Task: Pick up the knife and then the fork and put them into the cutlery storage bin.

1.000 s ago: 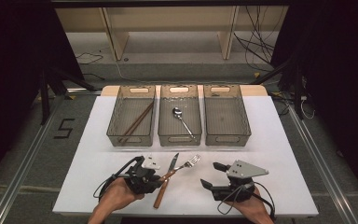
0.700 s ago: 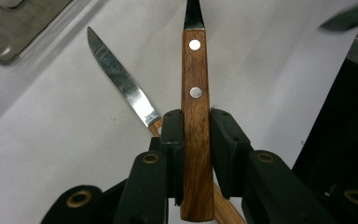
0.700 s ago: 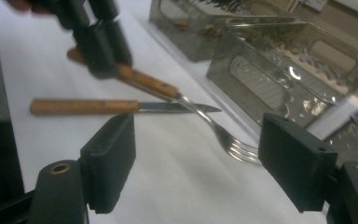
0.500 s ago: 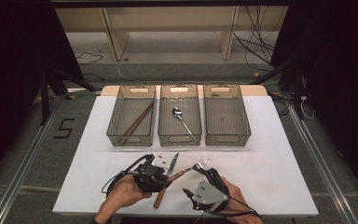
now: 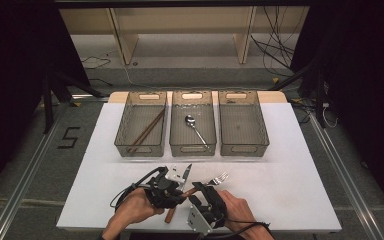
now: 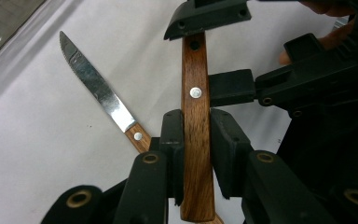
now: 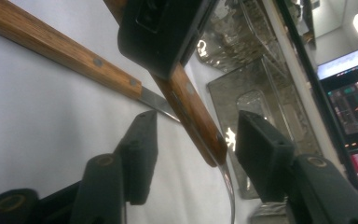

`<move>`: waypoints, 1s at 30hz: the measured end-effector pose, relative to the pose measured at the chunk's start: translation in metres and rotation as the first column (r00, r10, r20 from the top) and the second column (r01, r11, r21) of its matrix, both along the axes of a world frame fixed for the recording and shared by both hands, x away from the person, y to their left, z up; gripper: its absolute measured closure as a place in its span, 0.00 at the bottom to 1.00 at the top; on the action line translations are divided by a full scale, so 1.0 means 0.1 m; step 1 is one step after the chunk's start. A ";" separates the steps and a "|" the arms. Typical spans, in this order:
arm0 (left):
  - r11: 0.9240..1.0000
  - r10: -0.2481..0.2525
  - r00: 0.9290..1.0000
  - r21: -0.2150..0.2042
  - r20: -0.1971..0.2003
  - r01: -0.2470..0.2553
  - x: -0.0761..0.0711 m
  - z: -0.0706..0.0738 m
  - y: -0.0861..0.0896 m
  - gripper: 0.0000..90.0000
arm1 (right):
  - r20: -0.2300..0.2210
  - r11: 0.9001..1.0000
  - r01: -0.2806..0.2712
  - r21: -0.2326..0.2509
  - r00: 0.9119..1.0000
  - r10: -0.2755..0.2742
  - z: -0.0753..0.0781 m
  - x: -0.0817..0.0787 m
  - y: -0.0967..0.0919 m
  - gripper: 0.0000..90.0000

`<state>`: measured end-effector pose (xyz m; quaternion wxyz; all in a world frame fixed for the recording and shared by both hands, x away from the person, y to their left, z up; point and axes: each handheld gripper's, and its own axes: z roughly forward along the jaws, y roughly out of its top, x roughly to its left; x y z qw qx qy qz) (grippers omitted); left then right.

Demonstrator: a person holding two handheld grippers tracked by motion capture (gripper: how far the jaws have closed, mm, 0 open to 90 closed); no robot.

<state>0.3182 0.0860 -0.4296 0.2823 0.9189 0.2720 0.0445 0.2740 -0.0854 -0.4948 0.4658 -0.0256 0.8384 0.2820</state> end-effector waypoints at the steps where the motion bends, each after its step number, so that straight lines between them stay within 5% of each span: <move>1: 1.000 0.000 1.000 -0.001 0.000 0.000 0.00 0.00 0.00 0.84 | 0.015 1.000 -0.004 -0.007 1.000 0.004 0.00 0.00 0.00 0.59; 13: 1.000 -0.004 1.000 -0.012 -0.014 0.004 0.00 0.01 0.00 0.84 | 0.115 0.998 -0.012 -0.066 0.993 0.020 -0.04 -0.05 0.01 0.76; 21: 1.000 -0.005 1.000 -0.023 -0.025 0.004 0.01 0.03 0.01 0.84 | 0.199 0.989 -0.029 -0.144 0.978 0.057 -0.08 -0.08 0.01 0.83; 30: 0.996 -0.002 1.000 -0.090 -0.026 0.000 0.01 0.10 0.06 0.77 | 0.225 0.979 -0.046 -0.198 0.970 0.092 -0.09 -0.10 0.01 0.90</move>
